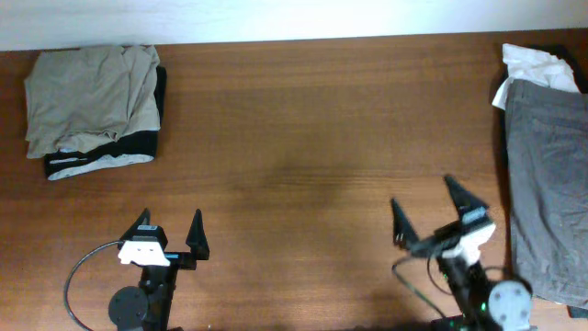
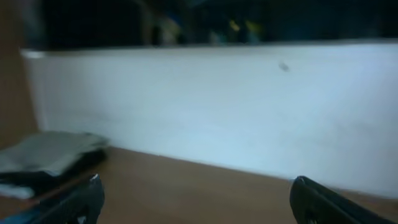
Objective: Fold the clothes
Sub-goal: 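Move the right gripper toward the grey garment pile at right, then lower the right gripper onto the grey shorts and grasp the waistband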
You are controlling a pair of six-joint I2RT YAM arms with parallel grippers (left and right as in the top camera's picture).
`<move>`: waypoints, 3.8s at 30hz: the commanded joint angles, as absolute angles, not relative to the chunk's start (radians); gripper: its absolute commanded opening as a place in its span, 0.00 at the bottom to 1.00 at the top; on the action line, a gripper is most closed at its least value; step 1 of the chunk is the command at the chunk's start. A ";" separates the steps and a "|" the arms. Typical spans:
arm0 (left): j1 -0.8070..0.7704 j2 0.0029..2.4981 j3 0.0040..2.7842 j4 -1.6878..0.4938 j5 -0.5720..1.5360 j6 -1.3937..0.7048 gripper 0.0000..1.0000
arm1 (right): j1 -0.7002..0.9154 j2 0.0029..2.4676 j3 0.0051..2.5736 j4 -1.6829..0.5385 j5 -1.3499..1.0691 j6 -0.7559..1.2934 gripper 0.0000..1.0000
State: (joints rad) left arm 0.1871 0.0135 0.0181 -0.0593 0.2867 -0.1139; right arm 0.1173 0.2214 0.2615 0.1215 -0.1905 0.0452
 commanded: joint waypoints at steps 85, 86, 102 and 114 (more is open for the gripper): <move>0.183 0.007 0.010 -0.056 0.284 -0.119 0.99 | -0.402 2.484 2.033 -0.680 0.386 -0.178 0.34; 0.183 0.007 0.010 -0.056 0.284 -0.119 0.99 | -0.402 2.484 2.033 -0.681 0.386 -0.178 0.33; 0.183 0.007 0.010 -0.056 0.284 -0.119 0.99 | -0.399 2.458 2.049 -0.715 0.386 -0.167 0.47; 0.183 0.007 0.010 -0.056 0.284 -0.120 0.99 | -0.399 2.424 2.050 -0.741 0.377 -0.138 0.35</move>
State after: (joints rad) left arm 0.1871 0.0128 0.0166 -0.0582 0.2867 -0.1143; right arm -0.3969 2.4580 2.0350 -0.7242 0.3771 -0.1558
